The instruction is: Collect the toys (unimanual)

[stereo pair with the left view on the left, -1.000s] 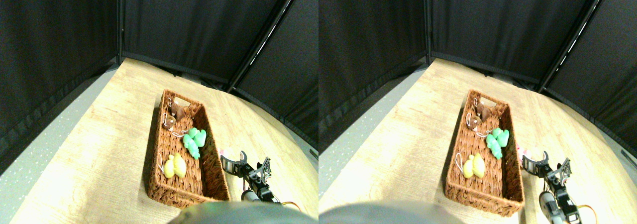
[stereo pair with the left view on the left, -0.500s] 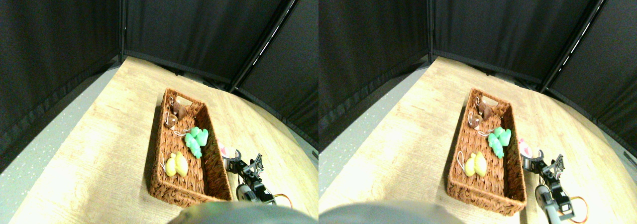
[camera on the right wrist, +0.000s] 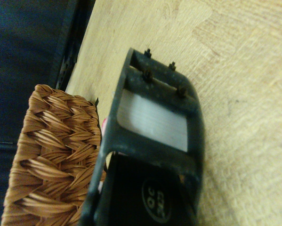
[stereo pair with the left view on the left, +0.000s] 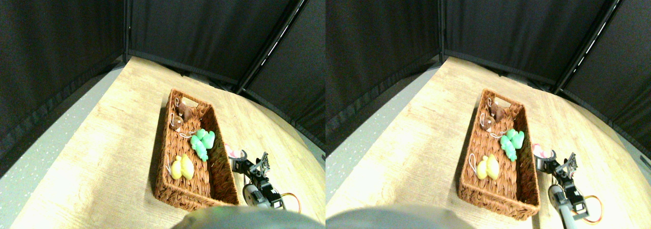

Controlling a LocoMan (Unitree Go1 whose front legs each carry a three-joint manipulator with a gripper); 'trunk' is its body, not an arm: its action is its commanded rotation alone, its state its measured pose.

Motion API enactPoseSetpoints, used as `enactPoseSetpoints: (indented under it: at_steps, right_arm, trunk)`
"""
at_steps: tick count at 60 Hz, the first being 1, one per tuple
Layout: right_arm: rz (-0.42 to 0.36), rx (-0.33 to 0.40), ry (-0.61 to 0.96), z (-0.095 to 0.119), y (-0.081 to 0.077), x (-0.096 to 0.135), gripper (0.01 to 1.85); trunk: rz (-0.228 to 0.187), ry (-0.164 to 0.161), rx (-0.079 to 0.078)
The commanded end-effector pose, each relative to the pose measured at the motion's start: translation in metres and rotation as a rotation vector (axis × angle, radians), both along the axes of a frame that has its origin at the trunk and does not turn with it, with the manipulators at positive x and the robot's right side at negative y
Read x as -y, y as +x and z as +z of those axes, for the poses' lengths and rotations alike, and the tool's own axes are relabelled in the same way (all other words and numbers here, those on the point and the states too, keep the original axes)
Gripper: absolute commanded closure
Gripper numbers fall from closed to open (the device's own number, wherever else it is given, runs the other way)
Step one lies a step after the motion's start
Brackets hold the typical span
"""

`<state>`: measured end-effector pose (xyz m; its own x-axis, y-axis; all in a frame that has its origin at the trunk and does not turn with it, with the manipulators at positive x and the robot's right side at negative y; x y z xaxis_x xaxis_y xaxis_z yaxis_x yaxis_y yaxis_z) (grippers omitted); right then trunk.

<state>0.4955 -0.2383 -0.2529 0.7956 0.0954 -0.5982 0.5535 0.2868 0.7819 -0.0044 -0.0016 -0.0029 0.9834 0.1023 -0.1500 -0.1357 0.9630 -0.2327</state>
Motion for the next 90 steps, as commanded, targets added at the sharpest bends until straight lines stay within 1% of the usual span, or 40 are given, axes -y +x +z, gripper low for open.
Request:
enactPoseSetpoints:
  at_steps: [1,3,5,8,14,15,21,23,25,26,29,30,31,33,34,36,39,44,48,50,51,52,53,54,55,59,61,63,65,67,68,69,72,73,74,77,80,83,86,90]
  right_arm:
    - [-0.038,0.024,0.000,0.001,0.004,-0.001,1.15]
    - [-0.033,0.031,-0.005,0.001,0.005,-0.001,1.17]
    - [-0.032,0.040,-0.006,-0.001,0.007,0.002,1.15]
    - [-0.041,0.038,0.002,-0.001,0.009,0.003,1.15]
    - [-0.061,0.037,0.001,-0.001,0.011,0.005,1.07]
    - [-0.049,0.038,-0.008,-0.001,0.012,0.005,1.05]
    - [-0.059,0.040,0.002,-0.004,0.011,0.007,1.08]
    - [-0.068,0.055,0.017,-0.005,0.010,0.007,1.17]
    - [-0.075,0.069,-0.008,-0.007,0.010,0.008,1.35]
    - [-0.075,0.069,-0.008,-0.007,0.010,0.008,1.35]
    - [-0.087,0.070,-0.034,-0.005,0.008,0.007,1.61]
    - [-0.079,0.075,-0.066,-0.005,0.008,0.007,1.68]
    - [-0.079,0.075,-0.066,-0.005,0.008,0.007,1.68]
    - [-0.031,0.095,-0.150,-0.003,0.008,0.007,1.75]
    - [-0.034,0.096,-0.164,-0.002,0.008,0.007,1.75]
    - [-0.069,0.087,-0.170,-0.001,0.006,0.006,1.74]
    - [-0.076,0.092,-0.179,0.003,0.004,0.005,1.73]
    - [-0.083,0.139,-0.134,0.007,0.003,0.009,1.61]
    - [-0.076,0.168,-0.155,0.012,0.002,0.011,1.59]
    - [-0.078,0.174,-0.156,0.014,0.002,0.013,1.59]
    - [-0.063,0.191,-0.151,0.017,0.001,0.014,1.59]
    - [-0.060,0.209,-0.148,0.019,0.002,0.015,1.61]
    - [-0.069,0.224,-0.150,0.022,0.002,0.016,1.63]
    - [-0.091,0.222,-0.170,0.025,0.001,0.017,1.61]
    - [-0.095,0.234,-0.186,0.029,0.000,0.018,1.62]
    - [-0.074,0.283,-0.188,0.038,0.001,0.022,1.66]
    - [-0.104,0.293,-0.179,0.045,0.000,0.023,1.66]
    - [-0.103,0.301,-0.178,0.049,0.000,0.023,1.66]
    - [-0.061,0.339,-0.191,0.057,-0.001,0.023,1.66]
    - [-0.055,0.364,-0.169,0.064,-0.001,0.023,1.68]
    - [-0.055,0.364,-0.169,0.064,-0.001,0.023,1.68]
    - [-0.037,0.385,-0.211,0.069,-0.002,0.023,1.67]
    - [0.020,0.430,-0.284,0.083,-0.004,0.021,1.66]
    - [0.029,0.438,-0.285,0.088,-0.004,0.020,1.65]
    - [0.029,0.438,-0.285,0.088,-0.004,0.020,1.65]
    - [0.025,0.433,-0.234,0.098,-0.005,0.019,1.67]
    - [0.023,0.435,-0.242,0.105,-0.007,0.018,1.67]
    - [0.048,0.450,-0.281,0.115,-0.008,0.015,1.70]
    - [0.054,0.468,-0.292,0.122,-0.009,0.013,1.69]
    - [0.057,0.477,-0.286,0.128,-0.009,0.007,1.67]
  trunk:
    - [0.015,-0.014,-0.022]
    - [0.018,-0.015,-0.023]
    - [0.017,-0.015,-0.024]
    - [0.016,-0.014,-0.023]
    - [0.014,-0.012,-0.027]
    - [0.013,-0.012,-0.026]
    - [0.010,-0.011,-0.027]
    - [0.009,-0.010,-0.028]
    - [0.009,-0.010,-0.028]
    - [0.009,-0.009,-0.028]
    - [0.005,-0.006,-0.031]
    - [0.005,-0.006,-0.031]
    - [0.005,-0.006,-0.031]
    - [0.003,-0.006,-0.033]
    - [0.003,-0.004,-0.031]
    - [0.003,-0.004,-0.028]
    - [0.002,-0.003,-0.029]
    - [-0.003,0.002,-0.027]
    - [-0.010,0.006,-0.024]
    - [-0.013,0.006,-0.022]
    - [-0.016,0.010,-0.016]
    - [-0.016,0.010,-0.016]
    - [-0.021,0.012,-0.012]
    - [-0.025,0.013,-0.013]
    - [-0.025,0.013,-0.013]
    - [-0.034,0.018,-0.006]
    - [-0.041,0.021,-0.001]
    - [-0.044,0.023,0.002]
    - [-0.051,0.026,0.008]
    - [-0.056,0.029,0.016]
    - [-0.060,0.030,0.019]
    - [-0.060,0.030,0.019]
    - [-0.067,0.032,0.028]
    - [-0.069,0.031,0.031]
    - [-0.070,0.031,0.034]
    - [-0.072,0.030,0.042]
    - [-0.071,0.028,0.050]
    - [-0.069,0.024,0.058]
    - [-0.064,0.018,0.064]
    - [-0.055,0.010,0.070]
